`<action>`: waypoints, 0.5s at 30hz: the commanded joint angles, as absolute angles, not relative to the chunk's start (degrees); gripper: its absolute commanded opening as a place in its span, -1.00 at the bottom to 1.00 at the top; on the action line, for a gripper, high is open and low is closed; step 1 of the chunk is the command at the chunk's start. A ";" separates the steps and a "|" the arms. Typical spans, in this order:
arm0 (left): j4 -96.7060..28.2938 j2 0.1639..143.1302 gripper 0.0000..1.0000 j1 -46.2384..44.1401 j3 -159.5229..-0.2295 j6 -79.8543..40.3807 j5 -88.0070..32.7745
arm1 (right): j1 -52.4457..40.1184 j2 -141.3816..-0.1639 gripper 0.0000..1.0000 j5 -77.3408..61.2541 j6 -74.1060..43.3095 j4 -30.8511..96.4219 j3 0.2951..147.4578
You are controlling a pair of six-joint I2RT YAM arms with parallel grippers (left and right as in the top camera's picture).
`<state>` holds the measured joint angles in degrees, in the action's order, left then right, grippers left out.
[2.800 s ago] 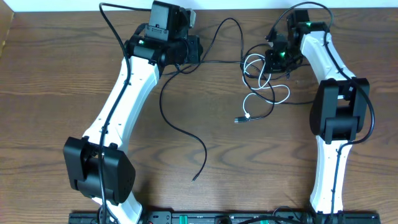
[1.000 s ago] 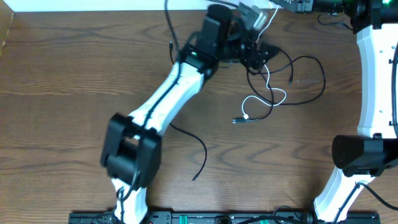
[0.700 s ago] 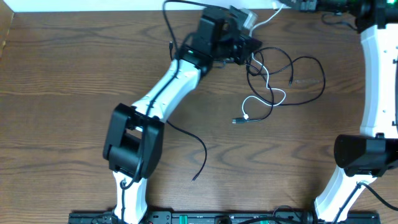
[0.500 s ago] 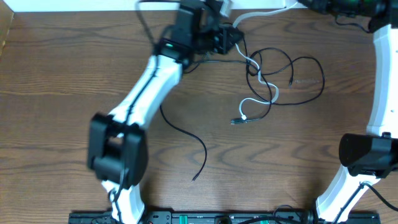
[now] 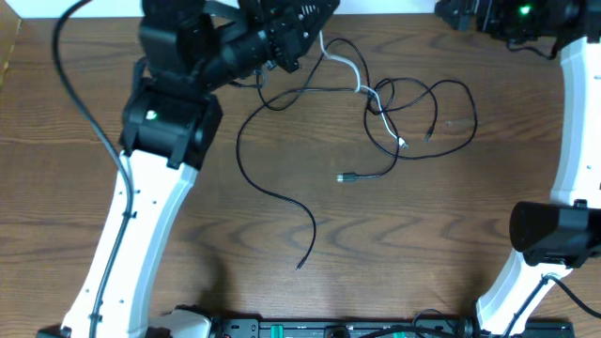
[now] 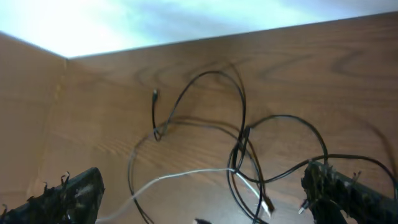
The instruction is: Untangle cables
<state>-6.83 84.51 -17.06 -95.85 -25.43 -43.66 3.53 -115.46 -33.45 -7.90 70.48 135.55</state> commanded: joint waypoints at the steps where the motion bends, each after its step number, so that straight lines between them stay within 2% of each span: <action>1: -5.02 83.42 -0.85 -15.62 -97.78 -28.42 -44.58 | 0.62 -115.44 0.99 -32.51 -0.32 71.26 134.28; 15: -2.90 83.05 -0.85 -11.64 -97.91 -35.16 -44.60 | -8.54 -115.44 0.99 -44.56 34.44 74.24 126.91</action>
